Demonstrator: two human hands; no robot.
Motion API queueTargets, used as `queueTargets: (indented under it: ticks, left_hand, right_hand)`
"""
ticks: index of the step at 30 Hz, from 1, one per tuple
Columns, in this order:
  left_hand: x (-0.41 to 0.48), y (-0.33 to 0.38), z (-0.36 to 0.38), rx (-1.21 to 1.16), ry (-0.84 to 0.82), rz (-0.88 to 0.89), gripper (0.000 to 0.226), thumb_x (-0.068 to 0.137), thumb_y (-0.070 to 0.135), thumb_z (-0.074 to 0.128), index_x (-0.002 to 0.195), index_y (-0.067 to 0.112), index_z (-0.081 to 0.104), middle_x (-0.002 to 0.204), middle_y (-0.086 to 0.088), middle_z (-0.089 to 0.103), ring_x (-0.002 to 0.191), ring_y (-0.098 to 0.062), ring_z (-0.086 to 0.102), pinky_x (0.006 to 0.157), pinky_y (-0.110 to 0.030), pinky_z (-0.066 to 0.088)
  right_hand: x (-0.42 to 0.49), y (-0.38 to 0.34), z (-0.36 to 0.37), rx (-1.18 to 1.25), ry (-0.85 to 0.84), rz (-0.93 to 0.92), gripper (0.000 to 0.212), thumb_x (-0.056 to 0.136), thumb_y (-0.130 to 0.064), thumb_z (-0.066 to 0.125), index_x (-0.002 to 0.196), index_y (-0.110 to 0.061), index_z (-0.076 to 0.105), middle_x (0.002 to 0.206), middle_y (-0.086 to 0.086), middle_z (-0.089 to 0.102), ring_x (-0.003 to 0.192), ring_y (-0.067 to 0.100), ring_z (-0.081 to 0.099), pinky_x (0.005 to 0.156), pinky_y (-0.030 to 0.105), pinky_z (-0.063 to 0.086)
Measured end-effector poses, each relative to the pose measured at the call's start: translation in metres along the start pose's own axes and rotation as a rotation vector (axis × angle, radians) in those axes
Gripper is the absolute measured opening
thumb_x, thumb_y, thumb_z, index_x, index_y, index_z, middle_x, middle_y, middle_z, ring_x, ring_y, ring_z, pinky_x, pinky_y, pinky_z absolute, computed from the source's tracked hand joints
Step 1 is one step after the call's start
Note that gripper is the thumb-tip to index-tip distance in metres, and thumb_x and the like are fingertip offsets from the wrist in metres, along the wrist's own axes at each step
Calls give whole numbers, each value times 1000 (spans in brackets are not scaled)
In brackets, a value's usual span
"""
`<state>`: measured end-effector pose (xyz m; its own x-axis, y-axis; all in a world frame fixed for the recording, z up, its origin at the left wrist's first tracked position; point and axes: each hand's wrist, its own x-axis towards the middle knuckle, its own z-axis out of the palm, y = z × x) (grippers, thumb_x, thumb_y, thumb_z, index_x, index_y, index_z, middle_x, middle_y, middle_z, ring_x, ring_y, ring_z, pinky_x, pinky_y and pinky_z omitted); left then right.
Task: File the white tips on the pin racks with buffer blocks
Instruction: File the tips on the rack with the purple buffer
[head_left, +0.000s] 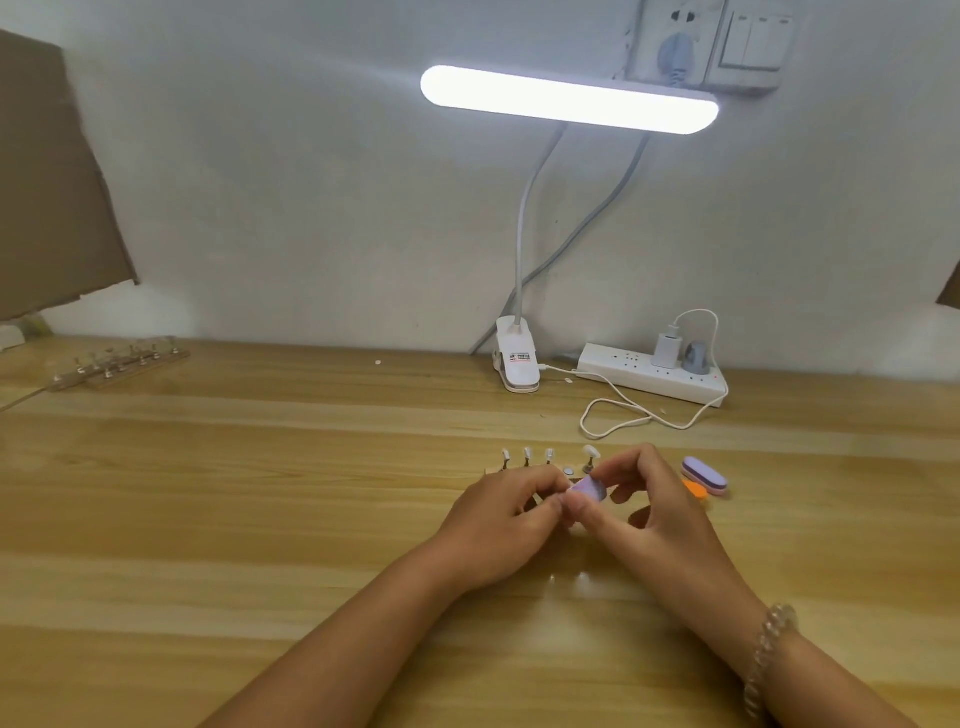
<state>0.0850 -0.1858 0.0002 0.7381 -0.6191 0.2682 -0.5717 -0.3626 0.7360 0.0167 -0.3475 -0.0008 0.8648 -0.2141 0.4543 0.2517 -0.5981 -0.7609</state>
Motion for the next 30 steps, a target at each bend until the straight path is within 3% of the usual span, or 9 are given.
queueTargets:
  ticks: [3,7,11,17,20,23,25,28,30]
  left_hand:
    - [0,2,-1,5,-2,-11,33,94,28,51,69,49,57,65,28,57,64,0,49,65,-28,38]
    - [-1,3,0,-23,-30,-7,21,97,24,52,91,34,69,83,24,67,85,-8,64,81,-34,50]
    - [-1,2,-1,-30,1,-9,22,95,30,52,75,38,59,65,26,57,66,-3,50,69,-32,41]
    - [1,1,-1,-77,-6,1,20,101,16,52,96,21,70,83,17,67,78,-3,61,74,-31,50]
    - [1,2,-2,-179,14,14,24,101,10,51,87,23,66,80,17,64,65,4,57,67,-23,46]
    - [1,-1,0,-121,9,20,22,99,13,53,83,24,63,69,17,57,64,-7,53,68,-39,47]
    - [1,-3,0,-96,-1,19,21,99,17,53,84,26,64,70,17,58,68,-10,55,74,-44,50]
    - [0,0,0,-87,-31,29,20,100,20,53,94,30,69,80,20,65,75,-6,58,79,-40,51]
    - [0,-1,0,-122,-18,23,21,100,19,52,88,30,66,75,19,62,72,-7,55,77,-44,50]
  right_hand:
    - [0,-1,2,-10,-5,-23,29,75,-32,80,89,-23,57,88,-12,60,86,8,54,66,12,38]
    - [4,0,0,-8,45,17,25,79,-31,78,92,-22,58,92,-10,63,90,8,57,67,9,38]
    - [-2,-3,2,-72,17,-100,28,75,-34,79,91,-26,57,90,-13,60,88,9,55,66,11,38]
    - [4,1,1,-16,54,30,28,78,-40,74,92,-21,58,90,-9,65,89,6,59,66,12,38]
    - [1,-1,1,-75,129,-9,26,79,-38,75,90,-24,57,90,-10,63,89,9,58,67,20,39]
    - [-4,-6,5,-230,109,-238,25,79,-30,77,91,-22,56,90,-11,57,87,9,56,65,22,42]
    - [-3,-7,5,-208,84,-219,24,80,-28,76,91,-23,56,91,-11,57,88,9,56,64,22,44]
    - [1,-5,2,-143,109,-121,21,82,-30,74,90,-21,57,91,-10,60,91,6,58,62,20,45]
    - [-2,-9,2,-206,99,-239,23,80,-26,76,92,-20,58,91,-8,58,90,8,58,61,20,48]
